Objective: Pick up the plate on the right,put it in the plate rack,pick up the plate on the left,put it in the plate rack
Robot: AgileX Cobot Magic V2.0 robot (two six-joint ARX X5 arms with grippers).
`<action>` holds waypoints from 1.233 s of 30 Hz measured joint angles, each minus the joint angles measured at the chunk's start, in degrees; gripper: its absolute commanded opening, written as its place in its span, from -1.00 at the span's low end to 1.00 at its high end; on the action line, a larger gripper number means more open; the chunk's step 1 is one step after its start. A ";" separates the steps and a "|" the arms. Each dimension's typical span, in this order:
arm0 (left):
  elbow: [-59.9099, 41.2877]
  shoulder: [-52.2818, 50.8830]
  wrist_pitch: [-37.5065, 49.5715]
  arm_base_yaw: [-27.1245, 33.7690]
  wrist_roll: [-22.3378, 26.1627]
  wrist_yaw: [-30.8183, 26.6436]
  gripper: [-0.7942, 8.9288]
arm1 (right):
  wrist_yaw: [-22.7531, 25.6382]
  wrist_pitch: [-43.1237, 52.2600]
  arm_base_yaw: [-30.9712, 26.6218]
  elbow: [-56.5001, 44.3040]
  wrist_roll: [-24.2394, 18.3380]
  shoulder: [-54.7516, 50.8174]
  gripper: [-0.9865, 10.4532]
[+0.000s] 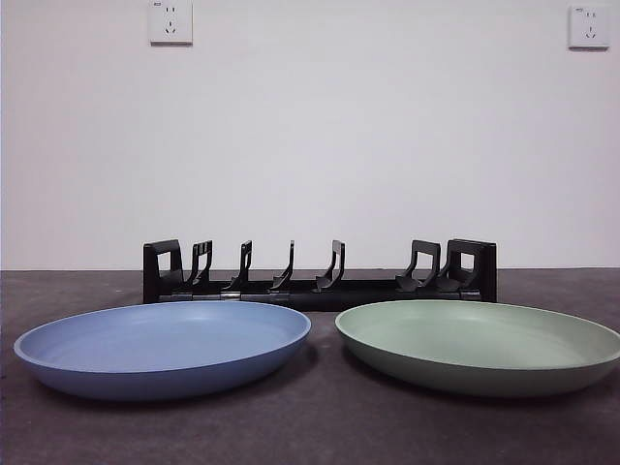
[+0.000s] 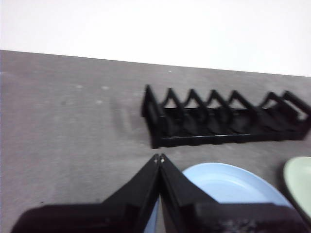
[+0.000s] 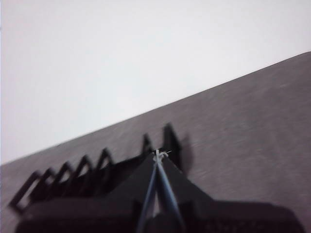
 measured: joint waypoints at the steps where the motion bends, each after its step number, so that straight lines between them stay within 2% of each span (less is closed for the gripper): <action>1: 1.81 1.09 -1.03 0.00 0.42 1.14 -0.85 | -1.40 -1.88 0.00 2.47 -0.83 1.66 -0.85; 6: 10.80 6.21 -5.92 0.00 1.31 5.99 -0.85 | -6.16 -12.59 0.00 15.58 -6.97 9.66 -0.85; 10: 18.40 10.58 -11.69 0.00 3.23 9.70 -0.85 | -7.26 -23.32 0.00 26.67 -13.11 16.13 -0.85; 16: 28.92 16.26 -20.83 0.00 6.97 13.44 -0.85 | -7.30 -37.55 0.00 38.53 -19.80 24.15 -0.85; 22: 35.12 19.89 -29.62 -0.26 10.88 14.97 -0.85 | -7.63 -46.80 0.00 42.84 -23.52 28.79 -0.85; 29: 35.34 21.84 -32.65 -1.33 13.31 14.97 -0.82 | -7.72 -47.06 0.00 42.84 -24.74 30.23 -0.82; 30: 35.34 21.97 -32.46 -1.46 13.35 14.97 -0.72 | -7.74 -46.51 0.00 42.84 -24.76 30.14 -0.82; 31: 35.34 22.01 -32.02 -1.57 13.40 14.97 -0.40 | -7.74 -46.16 0.00 42.88 -24.79 30.05 -0.76; 32: 35.34 22.01 -31.58 -1.73 13.46 14.97 -0.04 | -7.74 -46.14 0.00 42.91 -24.79 30.05 -0.61; 33: 35.34 22.01 -31.04 -1.97 13.49 14.97 0.42 | -7.74 -46.16 0.00 42.91 -24.79 30.05 -0.34; 34: 35.34 22.01 -30.86 -2.27 13.49 14.97 0.58 | -7.74 -46.16 0.00 42.91 -24.79 30.08 -0.11; 35: 35.34 22.01 -30.88 -2.64 13.51 14.97 0.59 | -7.74 -46.14 0.00 42.91 -24.76 30.12 0.13; 36: 35.34 22.01 -30.88 -2.97 13.57 14.97 0.59 | -8.17 -46.14 0.00 42.91 -24.72 30.12 0.23; 37: 35.34 22.08 -30.88 -3.39 13.84 14.97 0.58 | -8.70 -46.14 0.00 42.91 -24.52 30.12 0.22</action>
